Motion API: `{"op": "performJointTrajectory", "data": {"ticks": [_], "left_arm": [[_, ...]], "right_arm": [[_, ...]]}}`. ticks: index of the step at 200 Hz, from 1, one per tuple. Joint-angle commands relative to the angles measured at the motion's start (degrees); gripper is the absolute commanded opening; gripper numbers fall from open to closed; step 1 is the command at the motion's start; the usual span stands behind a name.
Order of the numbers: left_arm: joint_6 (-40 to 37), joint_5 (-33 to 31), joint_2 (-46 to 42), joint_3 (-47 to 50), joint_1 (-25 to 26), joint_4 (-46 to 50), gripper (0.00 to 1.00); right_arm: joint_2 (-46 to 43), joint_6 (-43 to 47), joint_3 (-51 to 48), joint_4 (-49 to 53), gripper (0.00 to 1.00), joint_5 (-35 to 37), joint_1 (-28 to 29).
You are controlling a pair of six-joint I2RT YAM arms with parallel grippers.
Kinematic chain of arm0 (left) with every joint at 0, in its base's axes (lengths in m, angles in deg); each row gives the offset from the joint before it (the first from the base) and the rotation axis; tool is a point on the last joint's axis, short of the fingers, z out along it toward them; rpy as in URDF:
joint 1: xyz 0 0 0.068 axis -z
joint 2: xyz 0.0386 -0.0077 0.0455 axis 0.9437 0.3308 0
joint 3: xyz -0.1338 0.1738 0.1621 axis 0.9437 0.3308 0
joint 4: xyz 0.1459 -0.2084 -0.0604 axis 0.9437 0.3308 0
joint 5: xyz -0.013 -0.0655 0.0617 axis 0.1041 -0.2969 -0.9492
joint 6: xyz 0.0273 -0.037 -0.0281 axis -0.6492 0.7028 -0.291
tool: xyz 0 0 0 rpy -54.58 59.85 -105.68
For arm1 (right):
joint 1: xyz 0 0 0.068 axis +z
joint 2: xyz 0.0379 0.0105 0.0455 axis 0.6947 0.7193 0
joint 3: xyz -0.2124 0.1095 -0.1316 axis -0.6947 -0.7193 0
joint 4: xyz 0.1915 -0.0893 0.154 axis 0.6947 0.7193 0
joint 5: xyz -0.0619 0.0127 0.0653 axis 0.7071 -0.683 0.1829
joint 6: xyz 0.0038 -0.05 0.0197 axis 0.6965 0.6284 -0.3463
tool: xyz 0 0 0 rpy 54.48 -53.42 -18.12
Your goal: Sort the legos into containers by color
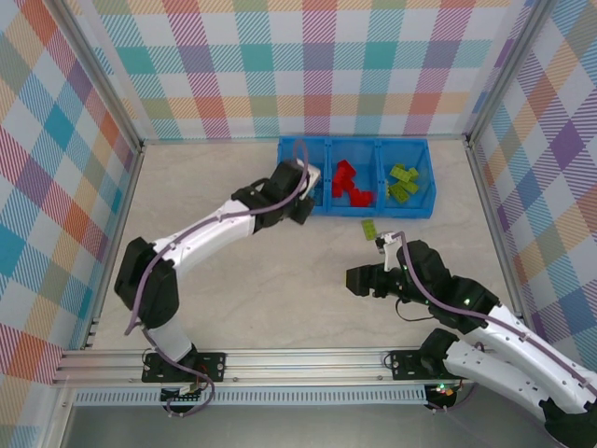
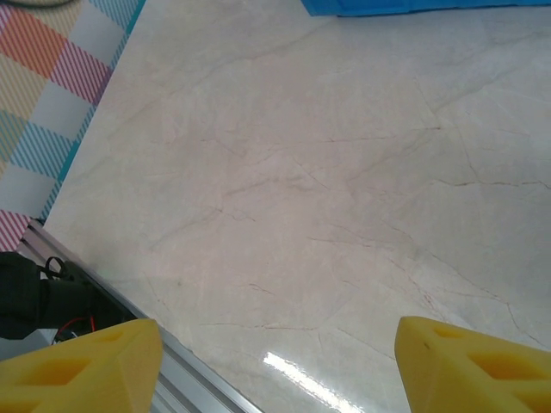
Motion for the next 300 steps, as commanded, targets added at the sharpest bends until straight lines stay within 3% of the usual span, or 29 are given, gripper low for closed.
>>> {"op": "performJointTrajectory", "data": {"ticks": [1,25,48,95,106,140,177,196,222,246,276,300], "left_arm": [[0.84,-4.93,8.66,-8.59,-2.62,0.17,0.26],[0.31,-4.57,18.92,-21.46,-4.59,3.15,0.27],[0.25,-4.86,25.35,-30.97,-5.88,6.79,0.35],[-1.38,-4.27,23.13,-33.46,-6.31,7.94,0.62],[-0.73,-3.36,20.64,-31.98,-6.31,8.36,0.64],[3.55,1.52,4.66,-15.18,-5.04,2.69,0.64],[3.3,4.65,-20.24,7.85,0.73,-4.14,0.66],[-0.04,5.47,-31.57,15.76,4.2,-2.32,0.67],[-8.86,5.11,-45.26,19.57,8.93,8.77,0.73],[-15.84,7.87,-55.85,23.4,10.49,15.72,0.86],[-25.78,2.88,-68.15,34.62,10.49,14.68,1.0],[-30.51,10.36,-73.94,40.76,10.51,11.45,1.0]], "right_arm": [[-0.18,-1.92,-0.78,-0.03,0.72,0.7,0.22],[-0.12,-3.05,-1.15,0.83,0.72,0.23,0.22],[0.41,-3.73,-0.65,2.54,0.72,-0.29,0.27],[3.24,-1.38,1.7,7.15,0.73,5.04,0.2],[3.93,-0.79,1.57,6.49,0.73,5.68,0.22],[7.42,2.28,1.15,3.4,0.75,12.84,0.22],[17.14,7.97,2.46,-0.71,0.8,23.42,-3.15],[23.37,10.81,2.76,-5.4,0.8,19.77,-9.26],[31.68,14.72,3.58,-12.09,0.81,15.56,-17.17],[38.75,19.64,4.25,-19.07,0.85,10.92,-21.02],[47.37,21.02,7.35,-25.19,0.85,8.6,-23.91],[54.66,21.72,12.23,-24.5,0.83,8.41,-25.37]]}}
